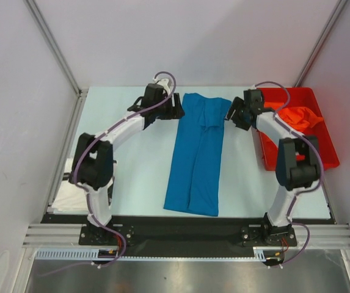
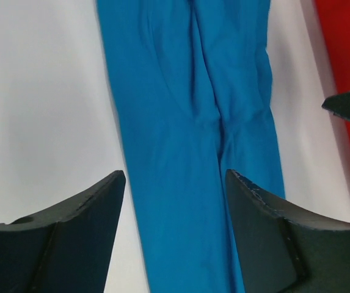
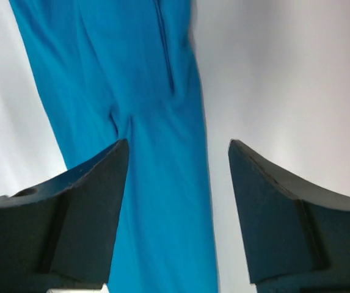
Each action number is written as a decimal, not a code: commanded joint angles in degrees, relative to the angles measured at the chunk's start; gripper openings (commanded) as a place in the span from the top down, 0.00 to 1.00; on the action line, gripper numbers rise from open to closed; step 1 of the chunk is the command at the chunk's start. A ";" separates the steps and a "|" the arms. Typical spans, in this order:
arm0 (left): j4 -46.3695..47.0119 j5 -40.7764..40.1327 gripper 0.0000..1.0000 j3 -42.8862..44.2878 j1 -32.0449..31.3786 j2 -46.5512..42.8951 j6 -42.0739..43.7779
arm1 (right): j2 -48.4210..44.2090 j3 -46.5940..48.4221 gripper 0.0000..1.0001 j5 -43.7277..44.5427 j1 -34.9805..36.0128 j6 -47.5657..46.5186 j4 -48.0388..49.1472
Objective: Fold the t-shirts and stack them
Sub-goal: Fold the tshirt
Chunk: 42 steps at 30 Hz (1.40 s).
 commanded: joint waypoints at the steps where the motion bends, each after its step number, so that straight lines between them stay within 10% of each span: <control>1: 6.51 -0.06 0.28 7.94 1.30 8.72 3.53 | 8.41 8.68 0.31 3.19 -1.87 -3.61 2.02; 9: 11.87 0.47 0.57 24.65 3.85 25.62 -0.15 | 24.06 23.19 0.53 3.55 -3.46 -5.81 7.29; 20: 18.37 0.64 0.34 39.95 6.05 40.65 -9.45 | 36.45 35.74 0.46 -1.02 -6.45 -1.95 13.01; 42: 24.61 10.40 0.42 49.88 7.72 54.28 -34.68 | 42.70 37.52 0.61 -4.97 -5.13 5.78 20.56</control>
